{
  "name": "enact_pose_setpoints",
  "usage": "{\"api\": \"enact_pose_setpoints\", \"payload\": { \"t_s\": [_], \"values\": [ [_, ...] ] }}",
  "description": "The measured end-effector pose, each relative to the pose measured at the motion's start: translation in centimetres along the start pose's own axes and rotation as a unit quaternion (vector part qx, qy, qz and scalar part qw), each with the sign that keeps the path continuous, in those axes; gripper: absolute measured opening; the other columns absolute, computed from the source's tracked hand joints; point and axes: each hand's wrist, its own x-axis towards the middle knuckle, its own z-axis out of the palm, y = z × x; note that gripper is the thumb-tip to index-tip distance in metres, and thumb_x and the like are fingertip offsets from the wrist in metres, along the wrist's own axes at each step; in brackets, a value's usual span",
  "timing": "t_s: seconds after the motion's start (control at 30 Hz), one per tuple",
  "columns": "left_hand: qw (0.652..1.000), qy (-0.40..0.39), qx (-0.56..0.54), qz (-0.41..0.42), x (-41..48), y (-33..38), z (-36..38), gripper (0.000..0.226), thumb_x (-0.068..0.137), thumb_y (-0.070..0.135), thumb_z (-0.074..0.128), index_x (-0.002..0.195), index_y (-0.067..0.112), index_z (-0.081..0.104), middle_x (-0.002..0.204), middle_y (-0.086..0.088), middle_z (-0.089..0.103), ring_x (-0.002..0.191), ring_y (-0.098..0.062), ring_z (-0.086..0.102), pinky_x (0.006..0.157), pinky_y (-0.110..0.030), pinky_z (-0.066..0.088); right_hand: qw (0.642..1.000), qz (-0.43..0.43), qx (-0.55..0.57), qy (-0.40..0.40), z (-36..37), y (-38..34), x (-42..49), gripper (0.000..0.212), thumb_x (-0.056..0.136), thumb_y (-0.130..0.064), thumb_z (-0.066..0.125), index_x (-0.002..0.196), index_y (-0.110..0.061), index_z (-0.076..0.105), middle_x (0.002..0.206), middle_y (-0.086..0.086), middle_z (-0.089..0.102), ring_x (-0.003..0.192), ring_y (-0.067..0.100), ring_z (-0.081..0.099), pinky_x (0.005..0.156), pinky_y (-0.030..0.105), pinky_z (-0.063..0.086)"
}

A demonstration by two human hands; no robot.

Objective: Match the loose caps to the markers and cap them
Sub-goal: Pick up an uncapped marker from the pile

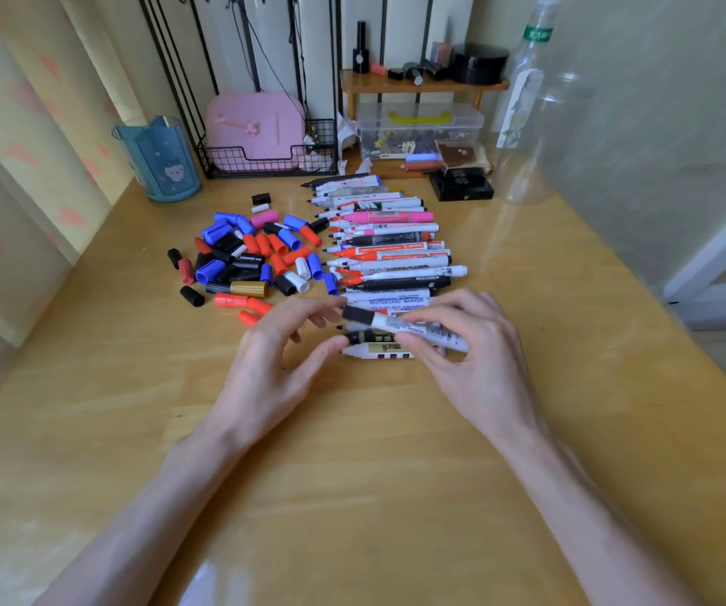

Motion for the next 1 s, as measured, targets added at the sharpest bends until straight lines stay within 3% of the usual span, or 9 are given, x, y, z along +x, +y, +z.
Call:
{"api": "enact_pose_setpoints", "payload": {
  "t_s": [0.17, 0.3, 0.4, 0.57, 0.73, 0.8, 0.93, 1.0],
  "values": [
    [0.996, 0.070, 0.052, 0.022, 1.7, 0.3, 1.0, 0.016, 0.103, 0.017, 0.062, 0.117, 0.016, 0.070, 0.105, 0.007, 0.068, 0.101, -0.016, 0.064, 0.083, -0.024, 0.046, 0.988, 0.130, -0.080, 0.035, -2.4, 3.0, 0.2, 0.013, 0.084, -0.026, 0.085, 0.095, -0.025, 0.079, 0.080, -0.008, 0.061, 0.078, 0.012, 0.047, 0.075, 0.035, 0.044],
    [0.982, 0.142, 0.115, 0.051, 4.1, -0.2, 1.2, 0.023, 0.098, -0.005, 0.056, 0.111, 0.008, 0.070, 0.099, -0.001, 0.069, 0.090, -0.018, 0.059, 0.081, -0.044, 0.051, 0.956, 0.259, -0.130, 0.037, -4.1, 4.6, 0.2, 0.008, 0.087, -0.032, 0.080, 0.093, -0.028, 0.077, 0.083, -0.006, 0.065, 0.082, 0.027, 0.062, 0.067, 0.036, 0.046],
    [0.977, 0.187, 0.094, 0.035, 5.2, 0.0, 1.0, 0.025, 0.097, -0.006, 0.054, 0.110, 0.009, 0.070, 0.099, -0.001, 0.070, 0.090, -0.016, 0.062, 0.080, -0.039, 0.051, 0.935, 0.309, -0.171, 0.026, -4.6, 5.2, 0.1, 0.008, 0.089, -0.033, 0.077, 0.094, -0.027, 0.076, 0.088, -0.004, 0.070, 0.088, 0.031, 0.064, 0.072, 0.038, 0.050],
    [0.991, 0.117, 0.064, 0.023, 4.0, 0.1, -0.4, 0.020, 0.101, -0.001, 0.055, 0.107, 0.009, 0.070, 0.098, -0.001, 0.070, 0.090, -0.021, 0.067, 0.078, -0.034, 0.052, 0.920, 0.322, -0.223, 0.011, -4.2, 5.7, -0.1, 0.021, 0.087, -0.034, 0.073, 0.106, -0.024, 0.072, 0.102, 0.004, 0.071, 0.101, 0.034, 0.062, 0.088, 0.042, 0.048],
    [0.993, 0.075, 0.088, -0.003, 1.8, -0.3, -1.3, 0.023, 0.097, -0.005, 0.059, 0.103, 0.013, 0.071, 0.096, 0.006, 0.070, 0.088, 0.001, 0.062, 0.078, -0.016, 0.045, 0.921, 0.323, -0.217, 0.017, -4.5, 5.6, 0.0, 0.016, 0.089, -0.030, 0.073, 0.104, -0.025, 0.072, 0.100, 0.002, 0.072, 0.098, 0.032, 0.064, 0.087, 0.043, 0.049],
    [0.994, 0.072, 0.083, -0.010, 1.4, -0.3, -1.7, 0.024, 0.096, -0.007, 0.059, 0.104, 0.012, 0.071, 0.097, 0.004, 0.070, 0.088, 0.001, 0.062, 0.078, -0.017, 0.046, 0.916, 0.336, -0.219, 0.032, -4.8, 5.8, 0.1, 0.016, 0.089, -0.028, 0.073, 0.104, -0.024, 0.073, 0.100, 0.002, 0.073, 0.098, 0.032, 0.064, 0.088, 0.043, 0.048],
    [0.995, 0.067, 0.074, -0.011, 0.9, -0.2, -2.2, 0.024, 0.097, -0.006, 0.058, 0.106, 0.012, 0.071, 0.100, 0.001, 0.070, 0.088, -0.006, 0.062, 0.077, -0.032, 0.052, 0.909, 0.350, -0.226, 0.029, -5.1, 5.8, 0.2, 0.025, 0.087, -0.028, 0.073, 0.112, -0.025, 0.071, 0.108, 0.002, 0.071, 0.106, 0.031, 0.062, 0.092, 0.041, 0.043],
    [0.995, 0.060, 0.076, -0.007, 0.7, -0.2, -2.3, 0.024, 0.097, -0.006, 0.058, 0.106, 0.013, 0.071, 0.101, 0.001, 0.070, 0.089, -0.007, 0.062, 0.078, -0.026, 0.049, 0.909, 0.352, -0.219, 0.027, -4.9, 5.7, 0.3, 0.027, 0.087, -0.030, 0.073, 0.113, -0.026, 0.070, 0.109, 0.001, 0.071, 0.107, 0.031, 0.062, 0.092, 0.041, 0.044]
  ]
}}
